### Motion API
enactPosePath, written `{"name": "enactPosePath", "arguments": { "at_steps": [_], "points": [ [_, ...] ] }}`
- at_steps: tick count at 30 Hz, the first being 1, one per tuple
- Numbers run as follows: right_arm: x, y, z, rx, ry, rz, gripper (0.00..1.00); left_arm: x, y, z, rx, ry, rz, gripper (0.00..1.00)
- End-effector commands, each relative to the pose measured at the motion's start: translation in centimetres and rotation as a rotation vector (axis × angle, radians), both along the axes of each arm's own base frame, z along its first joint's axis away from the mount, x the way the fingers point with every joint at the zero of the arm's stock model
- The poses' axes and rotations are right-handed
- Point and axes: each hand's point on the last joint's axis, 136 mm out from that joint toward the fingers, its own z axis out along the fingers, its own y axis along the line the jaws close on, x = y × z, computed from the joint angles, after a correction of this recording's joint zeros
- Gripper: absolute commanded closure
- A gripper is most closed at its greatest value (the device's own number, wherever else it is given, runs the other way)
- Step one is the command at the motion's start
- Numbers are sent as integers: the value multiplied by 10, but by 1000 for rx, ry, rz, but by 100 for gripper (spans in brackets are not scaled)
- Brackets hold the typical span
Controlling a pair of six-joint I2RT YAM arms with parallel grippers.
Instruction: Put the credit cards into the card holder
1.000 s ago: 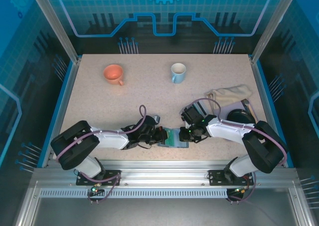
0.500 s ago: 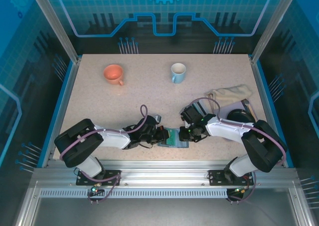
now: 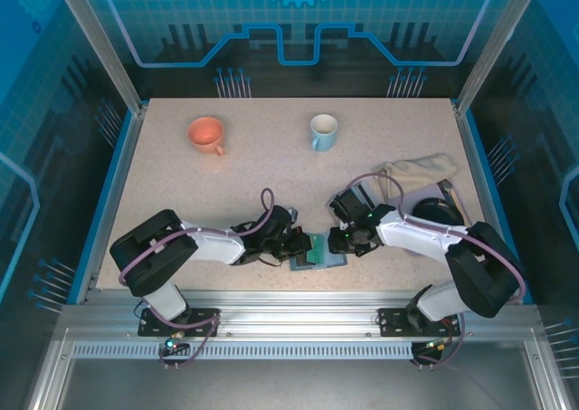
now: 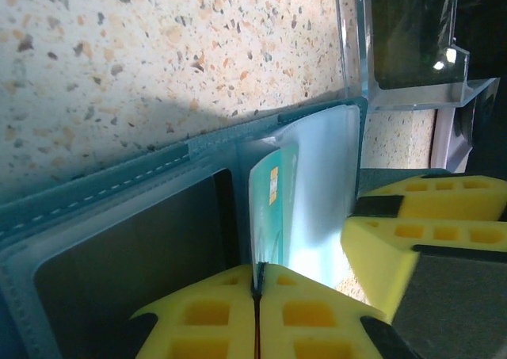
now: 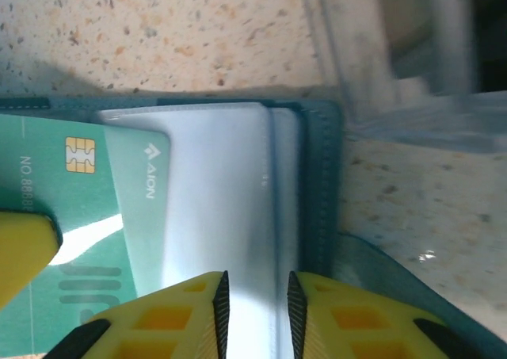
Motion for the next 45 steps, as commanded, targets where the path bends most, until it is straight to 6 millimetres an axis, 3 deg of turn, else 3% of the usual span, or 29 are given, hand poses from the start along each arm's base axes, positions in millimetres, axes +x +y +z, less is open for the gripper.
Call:
{"name": "enactPosePath", "arguments": {
  "at_steps": [1, 6, 11, 20, 29, 37, 45],
  "points": [
    [1, -21, 5, -55, -14, -39, 70, -13, 20, -31, 112, 86, 35, 93],
    [-3, -35, -10, -111, 35, -43, 67, -14, 24, -33, 113, 100, 67, 92],
    [-10, -24, -25, -62, 87, -28, 75, -7, 15, -25, 66, 85, 74, 91],
    [-18, -13, -21, 39, 98, -32, 83, 0, 4, -21, 20, 72, 92, 91],
    [-25, -13, -24, 65, 113, -47, 84, -6, -8, -25, 39, 74, 60, 87],
    [-26, -19, -26, 44, 116, -58, 84, -9, 8, -16, 121, 43, 68, 76],
    [-25, -14, -27, 60, 124, -53, 84, -13, 13, -15, 146, 37, 60, 80]
  ]
}}
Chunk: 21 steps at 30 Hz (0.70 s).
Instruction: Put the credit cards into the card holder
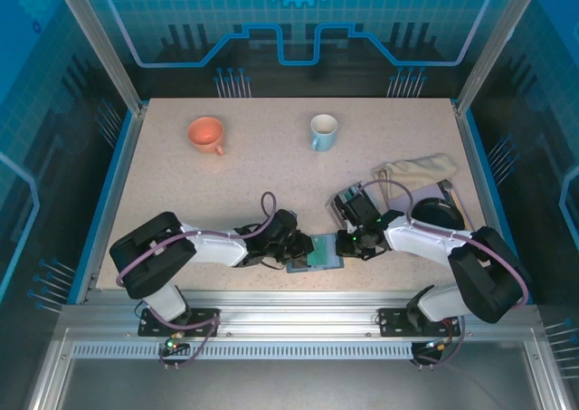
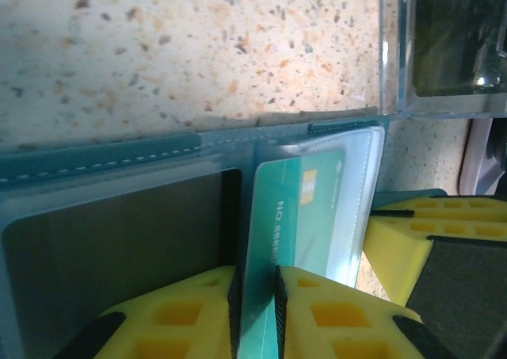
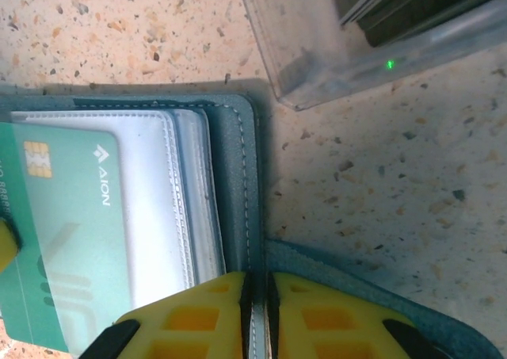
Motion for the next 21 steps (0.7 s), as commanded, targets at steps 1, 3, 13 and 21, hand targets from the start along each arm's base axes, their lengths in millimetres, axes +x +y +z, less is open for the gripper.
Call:
{"name": "enactPosePath", "arguments": {
  "at_steps": [1, 3, 13, 21],
  "points": [
    [-16, -6, -12, -17, 77, -7, 84, -7, 11, -10, 72, 12, -6, 80],
    [-16, -6, -12, -17, 80, -8, 84, -7, 10, -10, 76, 10, -5, 82],
    [-18, 1, -10, 37, 90, -20, 84, -2, -9, -9, 43, 11, -9, 87],
    [-19, -4, -10, 19, 87, -37, 84, -6, -5, -10, 75, 6, -11, 82]
  ]
}}
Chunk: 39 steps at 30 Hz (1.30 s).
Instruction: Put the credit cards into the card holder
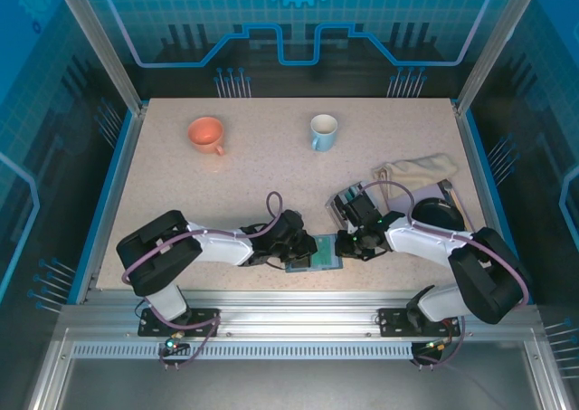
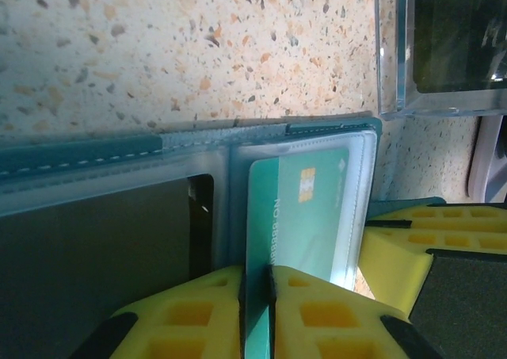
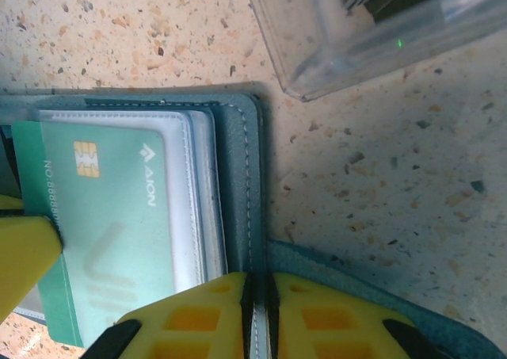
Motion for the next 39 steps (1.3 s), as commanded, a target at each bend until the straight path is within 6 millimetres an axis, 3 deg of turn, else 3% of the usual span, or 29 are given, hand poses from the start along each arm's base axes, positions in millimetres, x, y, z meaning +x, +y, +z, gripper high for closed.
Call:
{"name": "enactPosePath", "arguments": {
  "at_steps": [1, 9, 18, 28, 39],
  "points": [
    [-18, -8, -11, -20, 76, -9, 84, -7, 10, -7, 64, 8, 2, 81],
    [-17, -9, -11, -24, 74, -9, 83, -9, 13, -3, 70, 0, -6, 83],
    [-18, -10, -12, -28, 76, -8, 83, -12, 14, -3, 70, 4, -12, 78],
    [-18, -8, -15, -26, 88, 0, 83, -14, 18, -2, 74, 3, -10, 83],
    [-19, -2, -13, 8, 94, 3, 84, -11, -5, -1, 43, 5, -51, 93]
  ]
}}
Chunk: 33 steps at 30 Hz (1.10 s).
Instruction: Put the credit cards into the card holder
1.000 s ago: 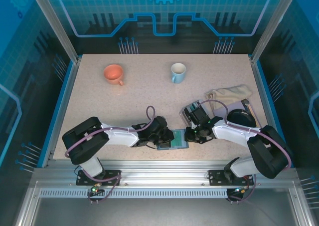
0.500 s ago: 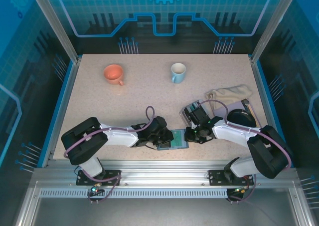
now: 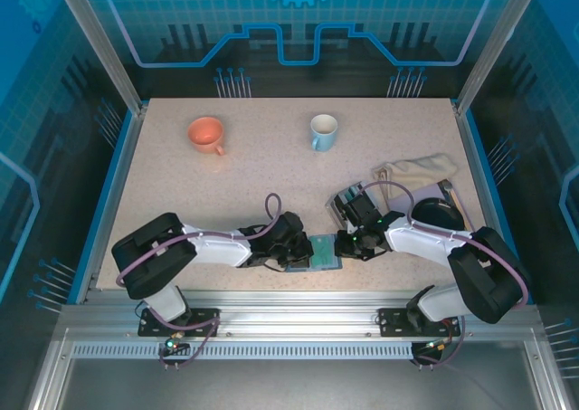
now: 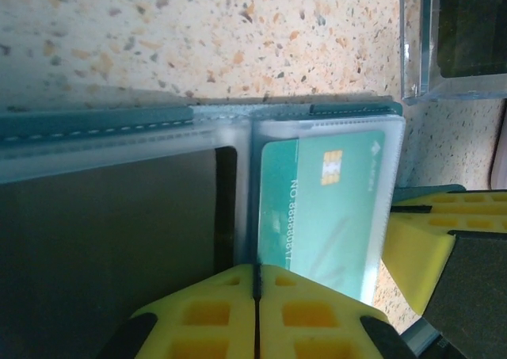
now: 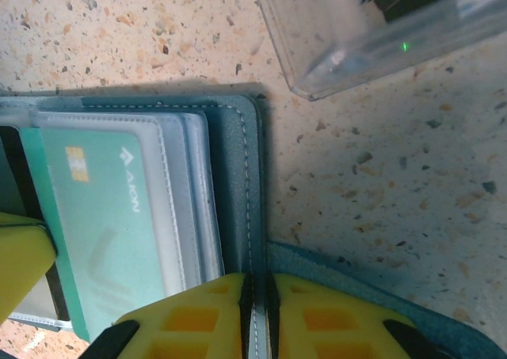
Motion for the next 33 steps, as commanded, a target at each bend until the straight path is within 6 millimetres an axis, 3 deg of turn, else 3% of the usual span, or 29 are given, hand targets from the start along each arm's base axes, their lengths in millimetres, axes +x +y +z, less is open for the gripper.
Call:
{"name": "enactPosePath", "arguments": {
  "at_steps": [1, 12, 14, 18, 25, 30, 33],
  "points": [
    [-19, -3, -12, 1, 87, -1, 84, -4, -14, 0, -2, -2, -49, 93],
    [-17, -4, -7, 5, 71, -10, 84, -4, -20, 2, -7, -7, -71, 91],
    [-14, -5, -2, 0, 55, -10, 83, -5, -18, 3, 1, -11, -68, 88],
    [-4, -10, 29, -16, -28, -10, 78, -4, -6, 12, 37, -36, -50, 81],
    [34, -46, 97, -23, -232, -87, 58, 6, 14, 44, 125, -115, -35, 66],
    [74, -82, 117, -34, -266, -169, 35, 27, 16, 62, 124, -123, -28, 55],
    [103, -90, 122, -30, -263, -167, 26, 43, 15, 70, 102, -120, -18, 47]
  ]
}}
